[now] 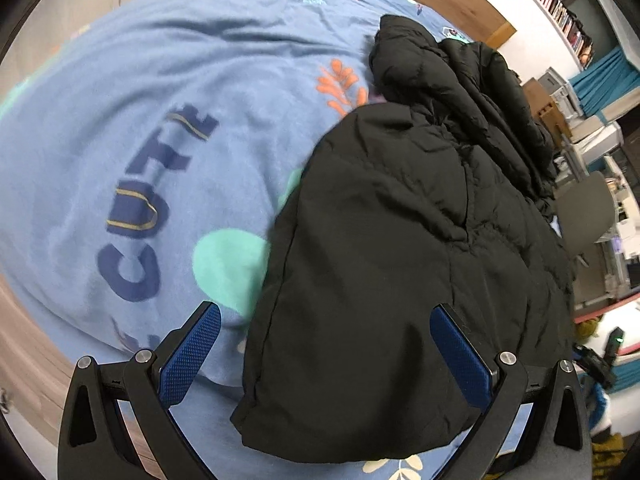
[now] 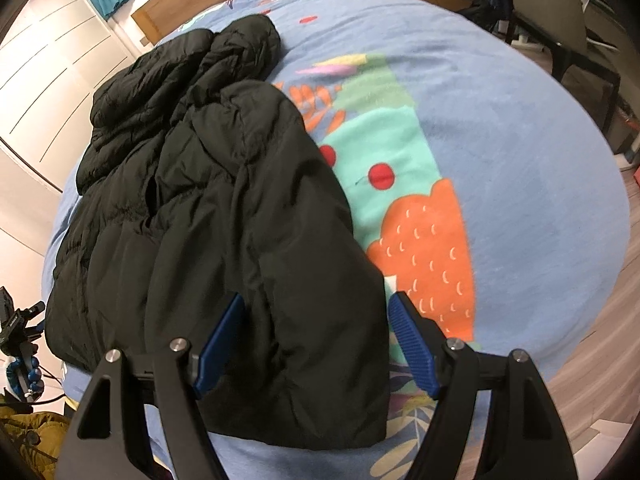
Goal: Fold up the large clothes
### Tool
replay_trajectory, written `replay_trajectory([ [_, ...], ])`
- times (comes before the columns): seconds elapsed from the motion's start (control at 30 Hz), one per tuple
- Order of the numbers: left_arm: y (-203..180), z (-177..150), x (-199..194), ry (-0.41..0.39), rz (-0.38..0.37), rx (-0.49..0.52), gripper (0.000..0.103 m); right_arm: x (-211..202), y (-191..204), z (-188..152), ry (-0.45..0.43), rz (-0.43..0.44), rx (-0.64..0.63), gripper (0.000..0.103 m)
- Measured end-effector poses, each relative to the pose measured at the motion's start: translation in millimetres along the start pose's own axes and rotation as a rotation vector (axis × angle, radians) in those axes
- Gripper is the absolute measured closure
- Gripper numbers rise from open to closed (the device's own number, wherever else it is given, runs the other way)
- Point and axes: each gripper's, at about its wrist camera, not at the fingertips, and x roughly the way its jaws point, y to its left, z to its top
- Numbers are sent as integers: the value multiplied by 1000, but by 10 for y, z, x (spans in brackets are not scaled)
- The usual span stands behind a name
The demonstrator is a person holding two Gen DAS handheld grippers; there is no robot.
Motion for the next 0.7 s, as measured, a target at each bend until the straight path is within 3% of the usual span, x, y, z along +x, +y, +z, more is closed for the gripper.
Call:
replay_trajectory([
  [0.37,320,-43,318,72,-227,-132,1,304,-93,30,89,157,27,29],
  [0.7,110,-131,445,133,-255,-95,1,332,-86,-12,127,251,50,29],
])
